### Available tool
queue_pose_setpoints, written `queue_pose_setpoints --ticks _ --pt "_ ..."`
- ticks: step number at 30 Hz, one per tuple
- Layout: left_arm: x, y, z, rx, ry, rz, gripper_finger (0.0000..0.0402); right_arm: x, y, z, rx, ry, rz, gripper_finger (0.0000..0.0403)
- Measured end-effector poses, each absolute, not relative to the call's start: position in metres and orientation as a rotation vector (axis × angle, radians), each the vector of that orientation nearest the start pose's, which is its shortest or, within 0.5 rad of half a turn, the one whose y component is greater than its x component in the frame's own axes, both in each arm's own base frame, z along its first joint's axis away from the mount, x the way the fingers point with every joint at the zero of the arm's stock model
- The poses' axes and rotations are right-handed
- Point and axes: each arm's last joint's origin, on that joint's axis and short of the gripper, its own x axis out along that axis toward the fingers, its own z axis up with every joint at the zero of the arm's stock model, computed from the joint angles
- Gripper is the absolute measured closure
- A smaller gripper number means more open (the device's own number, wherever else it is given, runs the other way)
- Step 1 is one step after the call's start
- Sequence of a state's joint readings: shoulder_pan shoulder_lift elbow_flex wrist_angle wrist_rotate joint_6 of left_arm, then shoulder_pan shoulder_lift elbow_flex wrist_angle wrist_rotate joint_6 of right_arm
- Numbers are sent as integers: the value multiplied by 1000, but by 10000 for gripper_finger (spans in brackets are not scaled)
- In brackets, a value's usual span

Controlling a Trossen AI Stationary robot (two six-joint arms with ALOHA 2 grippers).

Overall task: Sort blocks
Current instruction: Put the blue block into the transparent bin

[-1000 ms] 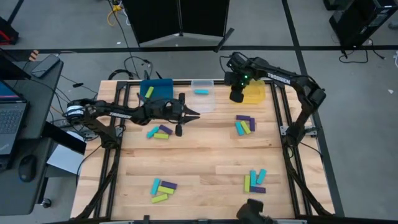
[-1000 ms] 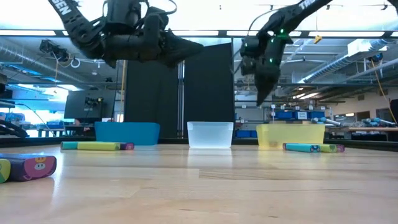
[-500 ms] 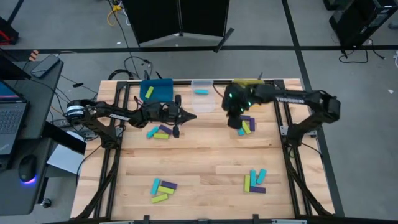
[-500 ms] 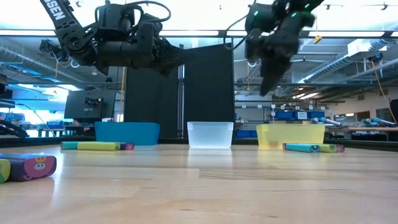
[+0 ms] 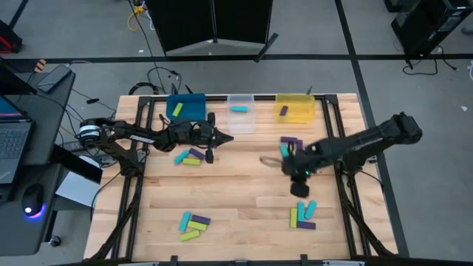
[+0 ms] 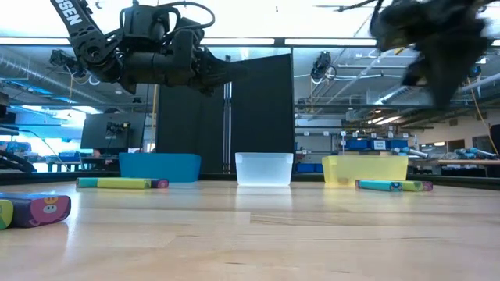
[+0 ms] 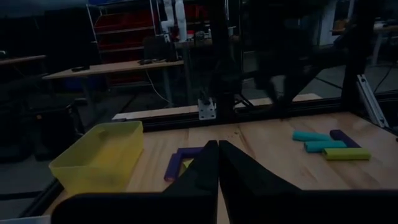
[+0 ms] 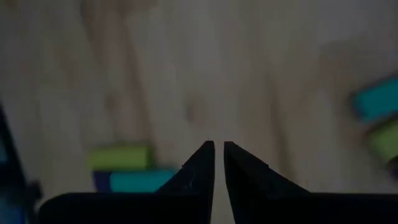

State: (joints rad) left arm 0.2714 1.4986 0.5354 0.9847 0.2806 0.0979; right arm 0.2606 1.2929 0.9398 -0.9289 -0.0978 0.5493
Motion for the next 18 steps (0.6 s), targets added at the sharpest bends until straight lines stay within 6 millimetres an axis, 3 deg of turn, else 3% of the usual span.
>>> queue_pose_setpoints --ticks 9,18 --pt "277 69 198 89 21 -10 381 191 120 232 181 1392 123 288" --pt "277 69 194 79 63 -11 380 188 151 196 -50 1559 191 202"
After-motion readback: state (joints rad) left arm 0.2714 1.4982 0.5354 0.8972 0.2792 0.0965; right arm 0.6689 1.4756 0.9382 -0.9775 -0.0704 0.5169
